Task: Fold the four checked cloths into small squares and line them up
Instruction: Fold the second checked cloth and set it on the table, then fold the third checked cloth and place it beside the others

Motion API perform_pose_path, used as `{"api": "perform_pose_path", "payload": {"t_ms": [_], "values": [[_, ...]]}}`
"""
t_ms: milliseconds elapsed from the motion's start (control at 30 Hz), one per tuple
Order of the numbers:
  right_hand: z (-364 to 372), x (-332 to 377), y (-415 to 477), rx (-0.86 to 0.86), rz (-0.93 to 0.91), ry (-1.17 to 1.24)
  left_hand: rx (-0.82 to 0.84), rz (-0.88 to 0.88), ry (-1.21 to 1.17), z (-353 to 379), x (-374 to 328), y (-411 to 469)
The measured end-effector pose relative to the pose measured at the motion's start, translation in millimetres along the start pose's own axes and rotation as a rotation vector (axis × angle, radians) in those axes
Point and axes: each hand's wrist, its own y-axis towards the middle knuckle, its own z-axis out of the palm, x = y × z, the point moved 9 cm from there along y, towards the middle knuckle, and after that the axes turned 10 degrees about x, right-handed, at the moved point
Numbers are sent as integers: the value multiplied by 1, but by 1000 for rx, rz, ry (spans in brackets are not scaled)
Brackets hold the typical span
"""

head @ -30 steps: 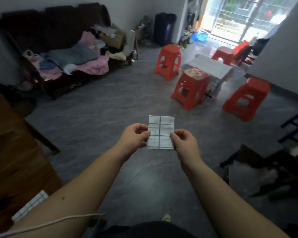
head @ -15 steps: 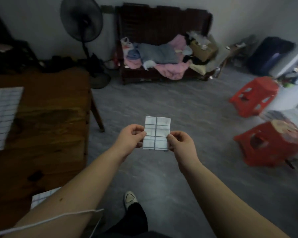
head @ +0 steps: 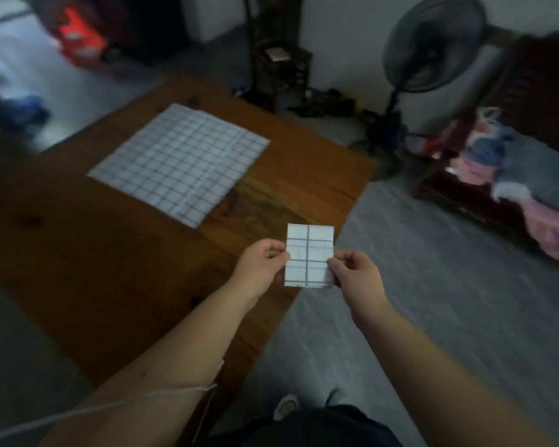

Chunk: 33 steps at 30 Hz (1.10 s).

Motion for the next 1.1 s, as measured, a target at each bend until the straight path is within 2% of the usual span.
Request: {"api": "perform_pose_path", "payload": {"t_ms": [300,533,633,833,1100], "values": [[128,38,104,474,-5,-293,-415,-168,-166,-97,37,12],[192,33,157,816,-101,-572,-654,-345,-234,-105,77,16],[210,13,165,943,-64,-651,-732,-423,-314,-99,97,14],[230,-26,170,1058,15,-769,-803,-577,-361,-89,139,13],[240,-31,174,1057,-142,-949,-825,-618,-179,-92,160,23]]}}
